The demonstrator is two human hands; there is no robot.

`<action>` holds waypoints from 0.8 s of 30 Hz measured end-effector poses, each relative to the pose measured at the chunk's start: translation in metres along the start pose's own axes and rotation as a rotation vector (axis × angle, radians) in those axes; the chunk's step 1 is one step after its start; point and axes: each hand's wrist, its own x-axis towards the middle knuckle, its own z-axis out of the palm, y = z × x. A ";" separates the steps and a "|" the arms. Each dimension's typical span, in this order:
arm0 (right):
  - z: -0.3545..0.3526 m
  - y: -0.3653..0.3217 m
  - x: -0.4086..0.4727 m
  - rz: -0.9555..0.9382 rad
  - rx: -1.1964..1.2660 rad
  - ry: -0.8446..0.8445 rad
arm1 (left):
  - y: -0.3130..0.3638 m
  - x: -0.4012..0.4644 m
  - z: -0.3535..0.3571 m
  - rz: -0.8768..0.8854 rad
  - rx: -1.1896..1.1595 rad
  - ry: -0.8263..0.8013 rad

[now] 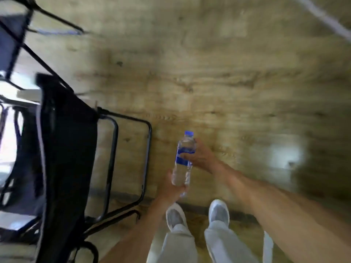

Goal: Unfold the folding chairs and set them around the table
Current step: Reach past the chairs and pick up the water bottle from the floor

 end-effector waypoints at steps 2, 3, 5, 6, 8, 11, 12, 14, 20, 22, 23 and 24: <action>-0.027 -0.066 -0.023 -0.063 -0.049 0.067 | 0.059 -0.036 -0.018 0.071 -0.035 0.030; -0.040 -0.100 -0.034 -0.090 -0.079 0.102 | 0.090 -0.055 -0.028 0.112 -0.038 0.057; -0.060 -0.171 -0.052 -0.157 -0.139 0.153 | 0.149 -0.088 -0.051 0.207 -0.019 0.160; -0.068 -0.205 -0.058 -0.193 -0.160 0.161 | 0.176 -0.103 -0.063 0.251 -0.024 0.215; -0.080 -0.276 -0.068 -0.266 -0.231 0.176 | 0.227 -0.130 -0.090 0.308 -0.077 0.285; -0.088 -0.380 -0.073 -0.383 -0.372 0.203 | 0.298 -0.154 -0.137 0.394 -0.137 0.349; -0.087 -0.412 -0.071 -0.429 -0.416 0.193 | 0.321 -0.158 -0.156 0.426 -0.158 0.372; -0.082 -0.471 -0.060 -0.526 -0.506 0.166 | 0.365 -0.160 -0.195 0.481 -0.204 0.418; -0.044 -0.624 0.002 -0.663 -0.645 0.093 | 0.444 -0.148 -0.327 0.577 -0.279 0.542; -0.025 -0.667 0.017 -0.666 -0.684 0.048 | 0.450 -0.151 -0.372 0.578 -0.259 0.591; -0.013 -0.687 0.024 -0.661 -0.713 0.018 | 0.452 -0.153 -0.394 0.568 -0.260 0.620; 0.000 -0.706 0.033 -0.654 -0.746 -0.020 | 0.453 -0.153 -0.414 0.557 -0.267 0.651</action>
